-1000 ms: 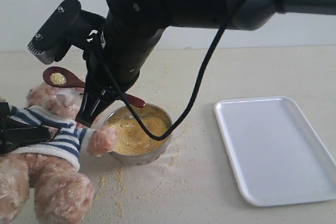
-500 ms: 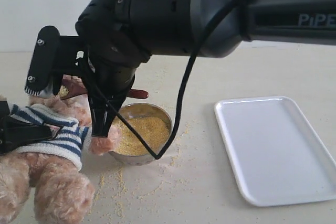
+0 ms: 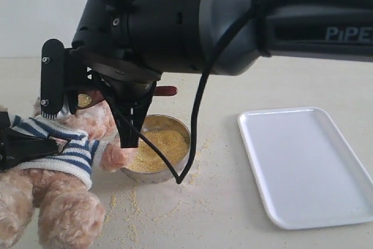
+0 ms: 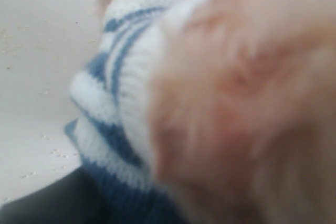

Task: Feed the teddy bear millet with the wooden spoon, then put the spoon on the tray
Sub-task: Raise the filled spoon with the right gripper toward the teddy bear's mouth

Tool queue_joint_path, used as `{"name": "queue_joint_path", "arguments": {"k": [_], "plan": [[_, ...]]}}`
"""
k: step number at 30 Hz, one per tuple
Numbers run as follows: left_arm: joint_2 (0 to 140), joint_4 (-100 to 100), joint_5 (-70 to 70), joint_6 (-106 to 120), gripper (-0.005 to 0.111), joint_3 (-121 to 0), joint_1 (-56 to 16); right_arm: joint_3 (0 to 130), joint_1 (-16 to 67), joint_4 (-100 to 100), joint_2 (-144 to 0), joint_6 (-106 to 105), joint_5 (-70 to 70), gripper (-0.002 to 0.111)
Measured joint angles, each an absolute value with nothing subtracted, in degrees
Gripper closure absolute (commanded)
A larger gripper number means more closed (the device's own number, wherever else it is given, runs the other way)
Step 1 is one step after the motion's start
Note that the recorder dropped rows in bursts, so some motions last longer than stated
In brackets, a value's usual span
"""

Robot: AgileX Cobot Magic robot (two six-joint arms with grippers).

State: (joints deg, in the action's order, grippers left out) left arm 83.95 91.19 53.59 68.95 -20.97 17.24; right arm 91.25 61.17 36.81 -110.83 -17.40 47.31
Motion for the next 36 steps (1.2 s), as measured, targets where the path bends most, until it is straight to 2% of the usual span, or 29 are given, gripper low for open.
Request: {"name": "queue_joint_path", "arguments": {"k": [10,24,36], "plan": [[84.23,91.23,55.95,69.26,0.102,-20.97,17.24,90.14,64.32,46.79,-110.83,-17.13,47.76,0.108],[94.54,92.00,65.29,72.20,0.102,-21.06,17.24,89.57,65.70,54.88,-110.83,-12.85,49.75,0.108],[94.70,92.45,67.59,72.65,0.102,-21.26,24.09,89.57,65.78,55.71,-110.83,-13.79,51.25,0.108]]}}
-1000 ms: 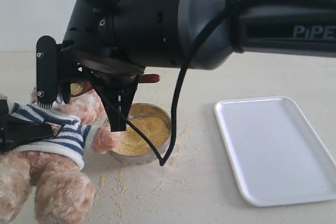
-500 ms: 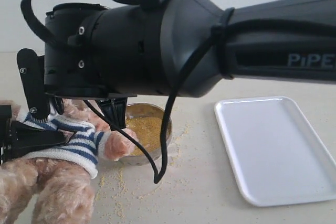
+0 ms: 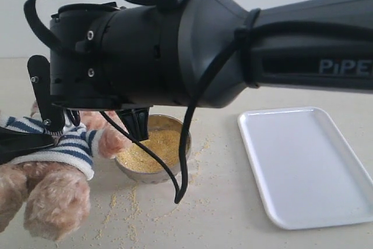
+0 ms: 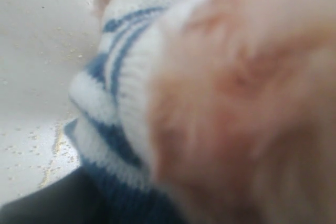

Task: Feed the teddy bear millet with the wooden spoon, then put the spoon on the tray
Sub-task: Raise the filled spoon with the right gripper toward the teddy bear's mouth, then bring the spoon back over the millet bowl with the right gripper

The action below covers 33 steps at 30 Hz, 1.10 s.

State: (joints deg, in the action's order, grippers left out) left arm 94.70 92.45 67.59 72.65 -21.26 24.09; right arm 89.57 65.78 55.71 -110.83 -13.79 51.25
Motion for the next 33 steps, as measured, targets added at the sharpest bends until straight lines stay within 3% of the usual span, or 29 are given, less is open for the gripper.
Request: {"name": "queue_joint_path", "arguments": {"k": [16,33], "plan": [[94.70,92.45,67.69,73.09,0.102,-21.26,24.09,89.54,69.42,70.85,-112.74,-8.17,52.03,0.108],[94.70,93.90,67.69,74.60,0.102,-21.26,24.09,89.54,70.34,69.83,-112.74,-14.94,56.14,0.108]]}}
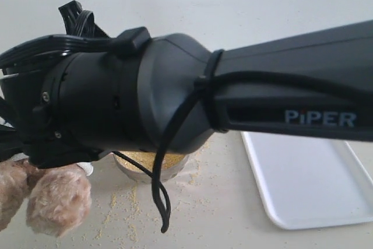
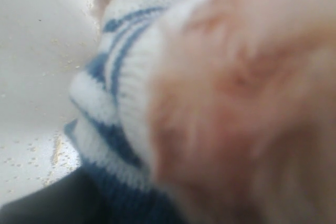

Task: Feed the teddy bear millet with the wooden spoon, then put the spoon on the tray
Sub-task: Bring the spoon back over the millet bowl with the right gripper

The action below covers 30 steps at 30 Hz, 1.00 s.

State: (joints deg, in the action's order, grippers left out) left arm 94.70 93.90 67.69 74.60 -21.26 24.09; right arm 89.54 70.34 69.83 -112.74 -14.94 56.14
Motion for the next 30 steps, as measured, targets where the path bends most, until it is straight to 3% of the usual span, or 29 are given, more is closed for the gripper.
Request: {"name": "queue_joint_path", "arguments": {"k": [9,19,25,30], "plan": [[94.70,94.12,67.69,74.60,0.102,-21.26,24.09,89.54,70.42,69.51,-112.74,-14.50,57.59,0.108],[94.70,94.12,67.69,75.87,0.102,-21.26,24.09,89.54,69.45,66.68,-112.48,1.77,58.52,0.108],[94.70,94.27,67.69,77.44,0.102,-21.26,24.09,89.44,60.78,43.95,-104.47,-0.93,55.41,0.108],[94.79,94.97,67.69,78.99,0.102,-21.26,24.09,89.44,53.50,24.00,-101.15,-17.62,63.67,0.108]]}}
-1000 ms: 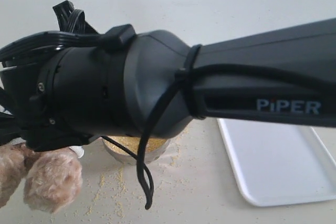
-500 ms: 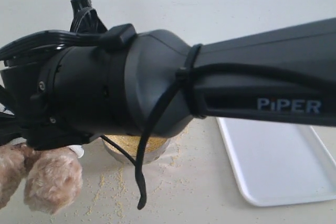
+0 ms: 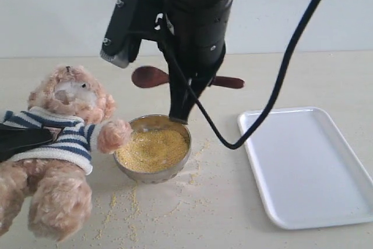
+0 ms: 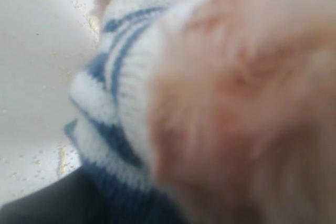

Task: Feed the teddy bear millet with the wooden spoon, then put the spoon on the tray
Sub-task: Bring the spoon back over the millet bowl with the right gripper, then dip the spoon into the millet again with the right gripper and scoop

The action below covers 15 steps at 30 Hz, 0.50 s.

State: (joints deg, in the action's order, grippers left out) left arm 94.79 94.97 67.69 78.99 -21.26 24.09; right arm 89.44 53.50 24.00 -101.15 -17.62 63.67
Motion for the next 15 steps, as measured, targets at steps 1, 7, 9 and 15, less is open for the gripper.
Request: {"name": "queue_joint_path", "arguments": {"k": [1,7,9,15], "plan": [[94.79,95.33,67.69,79.36,0.102,-21.26,24.09,89.44,52.68,21.29,-101.15,-19.47,65.31,0.108],[94.79,97.58,67.69,80.11,0.102,-21.26,24.09,89.44,52.12,15.53,-104.01,-23.51,67.16,0.108],[94.79,98.12,67.69,80.11,0.102,-21.26,24.09,89.44,52.12,16.49,-105.52,-23.51,67.16,0.108],[94.79,98.92,67.69,80.11,0.102,-21.26,24.09,89.44,52.12,21.70,-110.48,-23.30,66.84,0.108]]}}
